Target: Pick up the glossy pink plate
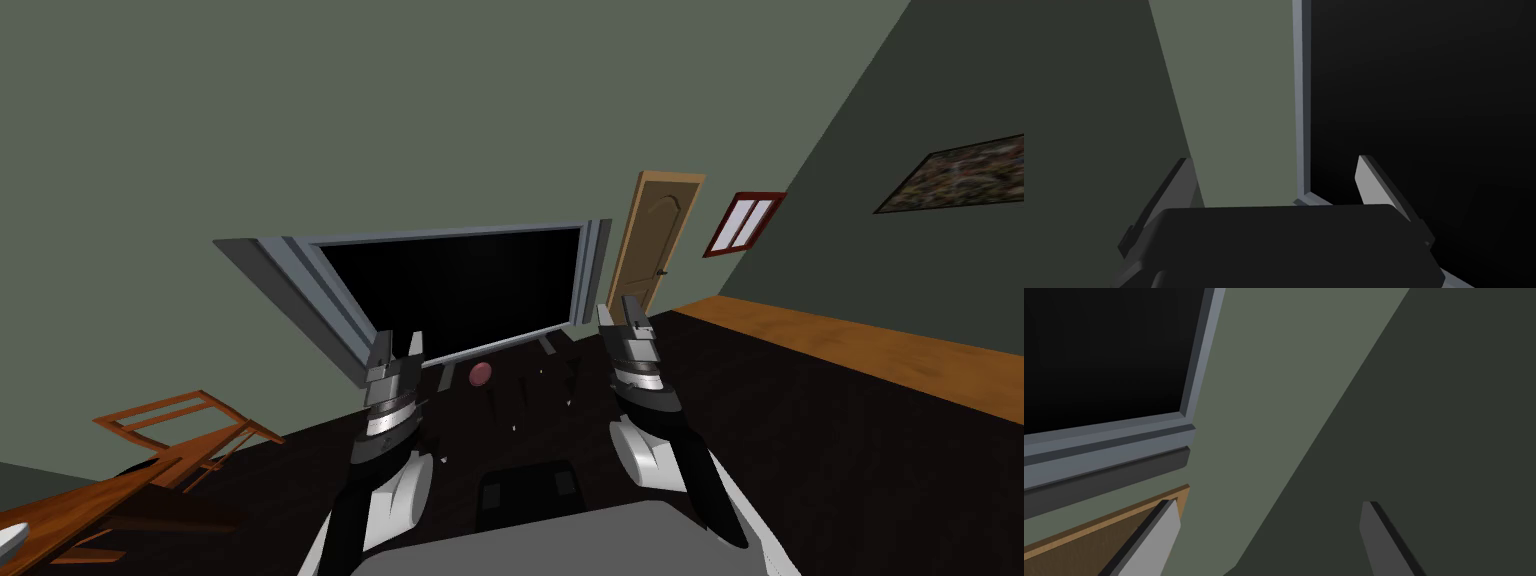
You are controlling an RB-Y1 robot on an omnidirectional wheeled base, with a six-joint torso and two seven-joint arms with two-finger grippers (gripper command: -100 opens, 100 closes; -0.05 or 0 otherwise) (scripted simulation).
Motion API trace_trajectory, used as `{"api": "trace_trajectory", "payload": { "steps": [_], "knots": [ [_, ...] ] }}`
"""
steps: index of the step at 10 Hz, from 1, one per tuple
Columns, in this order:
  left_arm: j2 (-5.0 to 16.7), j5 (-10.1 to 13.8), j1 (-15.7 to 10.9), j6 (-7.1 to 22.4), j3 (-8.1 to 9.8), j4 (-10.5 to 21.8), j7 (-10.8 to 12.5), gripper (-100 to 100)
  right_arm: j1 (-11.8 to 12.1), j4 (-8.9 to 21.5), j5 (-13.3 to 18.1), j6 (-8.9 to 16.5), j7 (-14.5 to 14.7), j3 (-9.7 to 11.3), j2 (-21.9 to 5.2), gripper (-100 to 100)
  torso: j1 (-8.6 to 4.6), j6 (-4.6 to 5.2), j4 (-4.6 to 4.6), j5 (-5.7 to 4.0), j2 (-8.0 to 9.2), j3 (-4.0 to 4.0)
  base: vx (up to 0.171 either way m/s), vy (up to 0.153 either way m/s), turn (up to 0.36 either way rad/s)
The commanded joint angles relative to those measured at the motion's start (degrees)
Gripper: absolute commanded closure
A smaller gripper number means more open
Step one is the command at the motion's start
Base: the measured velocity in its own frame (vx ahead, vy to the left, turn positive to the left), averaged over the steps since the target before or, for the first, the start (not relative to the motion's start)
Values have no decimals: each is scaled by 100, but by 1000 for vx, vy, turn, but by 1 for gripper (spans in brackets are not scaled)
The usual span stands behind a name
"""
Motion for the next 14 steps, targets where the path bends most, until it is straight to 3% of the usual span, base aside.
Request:
{"api": "trace_trajectory", "payload": {
  "steps": [1, 4, 7, 10, 14],
  "knots": [
    [245, 22, -29, 67, -2, 72, 23, -100, 0, 0, 0, 0, 0, 0, 0, 0, 0, 0, 0, 0, 0, 0, 5, -13, 6],
    [717, 107, -137, 322, -13, 336, 115, -100, 0, 0, 0, 0, 0, 0, 0, 0, -12, 0, -1, -2, -5, -3, 12, -42, 13],
    [1041, 241, -301, 706, -35, 728, 261, -100, 0, 0, 0, 0, 0, 0, 1, 0, -22, 0, -2, -5, -9, -5, 16, -63, 19],
    [1215, 405, -499, 1165, -64, 1199, 439, -100, 0, 0, 0, 0, 0, 1, 1, 0, -35, 0, -1, -8, -5, -3, 14, -94, 24],
    [1257, 578, -714, 1667, -91, 1720, 623, -100, 0, 0, 0, 0, 0, 1, 1, 0, -27, 0, -1, -7, -6, -3, 16, -79, 17]
  ]
}}
